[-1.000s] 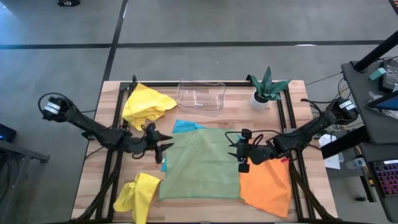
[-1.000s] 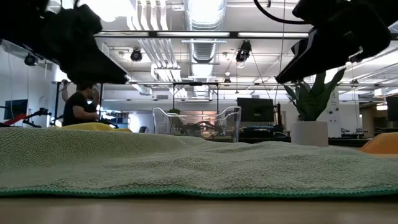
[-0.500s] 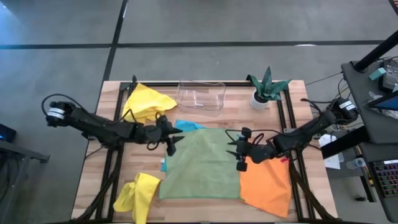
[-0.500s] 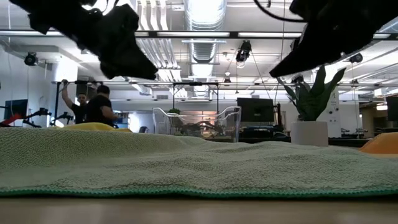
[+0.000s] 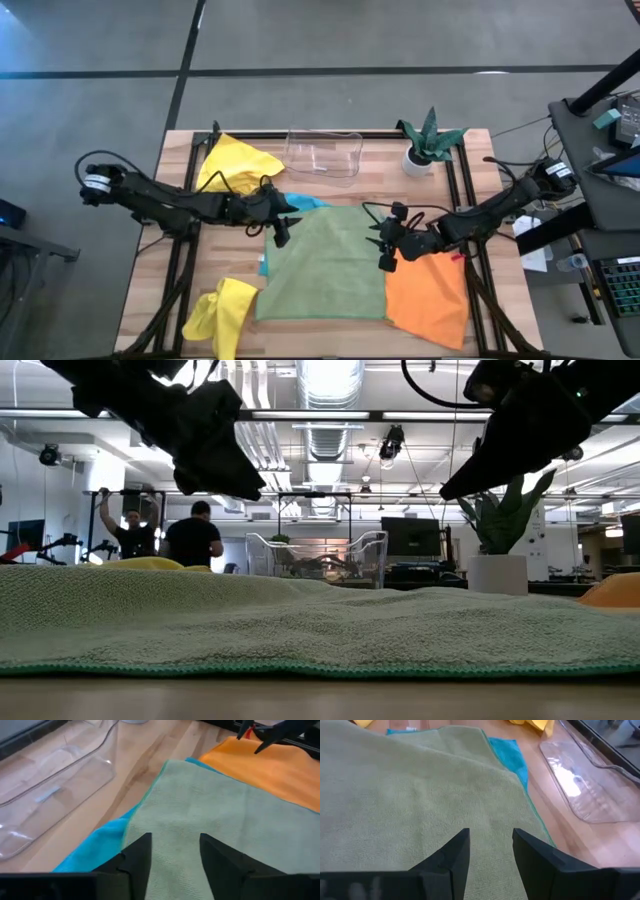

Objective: Fold microfiber towels
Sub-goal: Fold the green towel

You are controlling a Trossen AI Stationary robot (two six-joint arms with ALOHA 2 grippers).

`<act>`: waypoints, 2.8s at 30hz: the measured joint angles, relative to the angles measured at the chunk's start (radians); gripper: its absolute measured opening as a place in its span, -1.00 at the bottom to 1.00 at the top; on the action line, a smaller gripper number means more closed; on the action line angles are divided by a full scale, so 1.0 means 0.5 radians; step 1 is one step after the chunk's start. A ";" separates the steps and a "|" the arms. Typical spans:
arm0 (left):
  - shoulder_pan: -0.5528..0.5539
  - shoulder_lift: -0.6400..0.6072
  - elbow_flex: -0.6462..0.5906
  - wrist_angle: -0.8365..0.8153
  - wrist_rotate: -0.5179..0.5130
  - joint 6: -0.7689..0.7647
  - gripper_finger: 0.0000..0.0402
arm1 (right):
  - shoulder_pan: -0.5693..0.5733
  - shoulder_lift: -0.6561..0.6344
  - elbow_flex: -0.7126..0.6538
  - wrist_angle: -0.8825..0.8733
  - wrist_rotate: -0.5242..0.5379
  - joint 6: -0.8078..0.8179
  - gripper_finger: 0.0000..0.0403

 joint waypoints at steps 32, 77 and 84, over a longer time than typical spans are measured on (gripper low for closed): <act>0.025 -0.002 0.003 -0.155 0.010 -0.026 0.13 | -0.009 0.001 0.000 0.162 0.017 -0.186 0.04; 0.761 0.378 0.014 -0.606 1.259 0.802 -0.15 | -0.008 -0.012 -0.001 0.145 -0.053 -0.224 0.04; 0.761 0.378 0.018 -0.606 1.267 0.886 -0.45 | -0.009 -0.010 -0.001 0.144 -0.053 -0.244 0.04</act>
